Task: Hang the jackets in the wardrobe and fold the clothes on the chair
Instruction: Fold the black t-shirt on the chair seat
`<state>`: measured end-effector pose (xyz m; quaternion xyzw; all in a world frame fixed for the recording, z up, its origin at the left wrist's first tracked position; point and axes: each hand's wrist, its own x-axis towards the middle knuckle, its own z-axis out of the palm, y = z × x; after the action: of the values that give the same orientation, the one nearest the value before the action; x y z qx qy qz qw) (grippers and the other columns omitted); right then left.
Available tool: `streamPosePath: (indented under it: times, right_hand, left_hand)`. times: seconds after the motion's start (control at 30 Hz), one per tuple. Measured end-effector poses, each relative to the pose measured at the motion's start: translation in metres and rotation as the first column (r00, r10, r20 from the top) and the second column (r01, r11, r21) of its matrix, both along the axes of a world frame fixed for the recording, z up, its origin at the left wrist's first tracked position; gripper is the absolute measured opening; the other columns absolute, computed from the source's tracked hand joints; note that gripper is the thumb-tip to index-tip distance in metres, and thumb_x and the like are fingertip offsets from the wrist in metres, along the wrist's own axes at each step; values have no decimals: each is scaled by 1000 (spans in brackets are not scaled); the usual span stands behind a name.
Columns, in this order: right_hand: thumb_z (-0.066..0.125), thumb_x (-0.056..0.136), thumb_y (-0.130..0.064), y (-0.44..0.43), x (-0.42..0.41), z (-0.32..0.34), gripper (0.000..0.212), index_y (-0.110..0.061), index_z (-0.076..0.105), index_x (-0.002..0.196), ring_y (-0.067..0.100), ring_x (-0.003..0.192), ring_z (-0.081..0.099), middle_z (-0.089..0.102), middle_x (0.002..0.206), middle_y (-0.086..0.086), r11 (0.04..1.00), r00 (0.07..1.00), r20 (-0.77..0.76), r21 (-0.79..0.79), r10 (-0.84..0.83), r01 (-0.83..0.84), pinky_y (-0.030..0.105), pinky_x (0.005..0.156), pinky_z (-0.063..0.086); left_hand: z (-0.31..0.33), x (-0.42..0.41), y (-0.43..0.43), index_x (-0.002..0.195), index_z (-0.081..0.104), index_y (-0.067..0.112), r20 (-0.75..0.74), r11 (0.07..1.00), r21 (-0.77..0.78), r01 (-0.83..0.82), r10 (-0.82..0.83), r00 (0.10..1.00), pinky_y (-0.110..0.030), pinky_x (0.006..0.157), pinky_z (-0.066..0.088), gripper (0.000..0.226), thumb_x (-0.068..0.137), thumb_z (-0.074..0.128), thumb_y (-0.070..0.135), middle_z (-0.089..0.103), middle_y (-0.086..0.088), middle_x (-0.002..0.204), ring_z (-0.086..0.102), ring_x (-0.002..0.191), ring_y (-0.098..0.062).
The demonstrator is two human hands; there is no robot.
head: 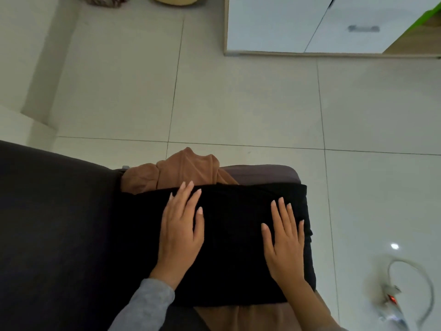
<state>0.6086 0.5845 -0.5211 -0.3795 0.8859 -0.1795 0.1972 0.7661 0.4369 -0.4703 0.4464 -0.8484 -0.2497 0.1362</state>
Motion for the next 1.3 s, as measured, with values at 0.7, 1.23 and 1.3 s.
streamPosePath:
  times: [0.7,1.23,1.3]
  right_hand:
    - [60,87,2,65,-113,-45,34,-5,48,119,17,82,60,60,100,15,357,-315,881,437,-352,826,25,71,50]
    - [40,96,-3,134,-63,-148,21,-7,50,115,23,98,54,55,111,11,437,-295,760,595,-578,675,34,84,48]
    - [39,94,4,133,-49,-159,22,-3,53,111,23,90,60,60,107,15,483,-340,763,623,-550,616,27,67,52]
  left_hand:
    - [-41,-249,51,132,44,17,680,824,130,552,-479,556,-56,110,-16,50,94,41,49,35,1,145,12,145,-17]
    - [-114,-323,69,84,53,9,670,828,415,377,-558,489,-30,64,40,5,86,49,8,52,-4,79,51,74,-23]
    - [-122,-328,66,81,54,11,624,824,455,338,-566,539,-31,66,41,5,86,52,9,54,-7,82,49,73,-23]
